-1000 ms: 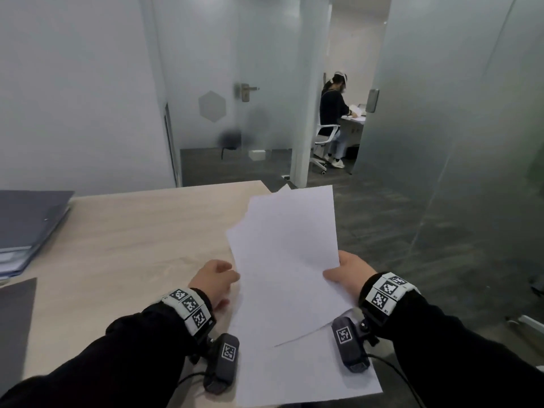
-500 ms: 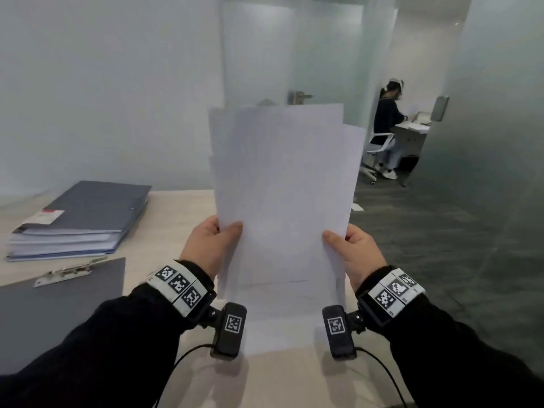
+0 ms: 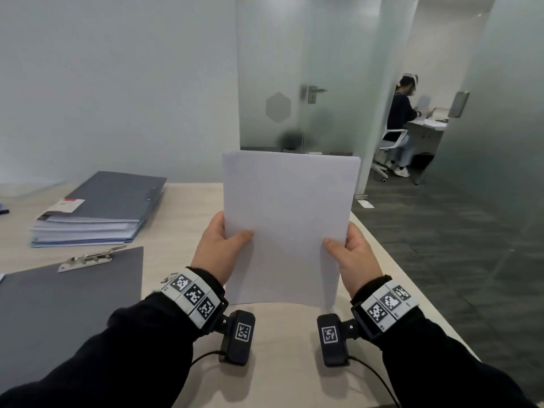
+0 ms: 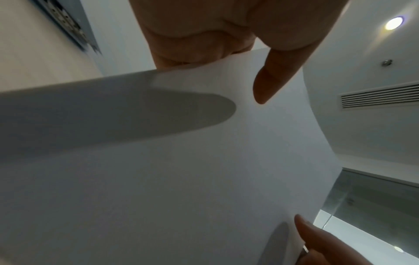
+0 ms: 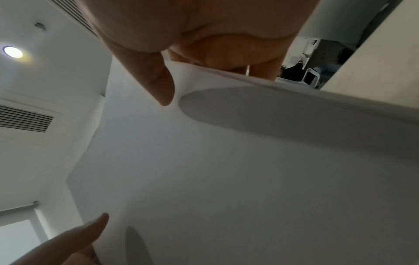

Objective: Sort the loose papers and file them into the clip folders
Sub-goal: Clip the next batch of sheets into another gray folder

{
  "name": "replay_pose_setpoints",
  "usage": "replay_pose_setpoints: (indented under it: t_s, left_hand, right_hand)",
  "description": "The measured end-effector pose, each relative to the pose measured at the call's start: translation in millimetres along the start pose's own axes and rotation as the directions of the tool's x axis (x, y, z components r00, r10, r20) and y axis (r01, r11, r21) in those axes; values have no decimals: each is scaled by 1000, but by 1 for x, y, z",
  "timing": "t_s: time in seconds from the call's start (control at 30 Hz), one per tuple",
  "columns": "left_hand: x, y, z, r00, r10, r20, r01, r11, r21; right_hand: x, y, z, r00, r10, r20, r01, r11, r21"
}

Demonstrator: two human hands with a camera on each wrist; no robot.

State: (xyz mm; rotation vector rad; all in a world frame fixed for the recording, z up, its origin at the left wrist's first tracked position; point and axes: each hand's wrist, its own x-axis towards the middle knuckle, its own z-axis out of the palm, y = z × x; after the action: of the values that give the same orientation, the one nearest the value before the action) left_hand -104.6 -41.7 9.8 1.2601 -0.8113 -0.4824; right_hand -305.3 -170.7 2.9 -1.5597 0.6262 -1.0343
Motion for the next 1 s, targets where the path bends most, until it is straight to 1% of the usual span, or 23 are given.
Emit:
replay_pose_setpoints:
  t_s: [0.1,0.2,0.3,0.4,0.47,0.57,0.67,0.73,0.8,0.93,1.0]
  left_hand:
    - [-6,-17,0,999,-44,-13,45,999,28]
    - [-15,-37,-2,992,-120,-33,122,992,33]
    - [-24,-52,-2,972,-233,-31,233,972,-28]
    - [-30,-57,-1,954,-298,-10,296,950,-102]
    - [-32,-60,-2,955,-296,-13,291,946,-145]
    - [-36,-66,-3,958,-286,-26,273,935,-227]
    - [-38,-70,-3,942,-335,8,322,898,-300]
    - [-40,-71,-3,931,-363,28,355,886,-299]
    - [-41,-72,-2,931,-366,17,357,894,-270]
    - [-43,-73,-1,926,-376,-5,366,905,-218]
    - [-45,-71,-1,931,-366,-12,359,919,-161]
  right_hand:
    - [-7,15,-1,999,47,-13,-48,999,-18]
    - [-15,29,1,994,105,-19,-106,994,-12]
    - [-22,41,2,979,203,-35,-199,975,99]
    - [-24,48,3,957,291,-23,-279,936,214]
    - [-28,49,5,944,330,5,-318,905,283]
    - [-34,50,9,937,348,34,-341,886,313]
    - [-37,52,11,929,367,48,-360,866,347]
    - [-38,52,12,927,372,46,-365,869,335]
    - [-37,50,12,925,377,52,-374,876,304]
    - [-37,48,11,934,358,-4,-350,915,199]
    - [-37,48,13,930,366,-13,-357,914,193]
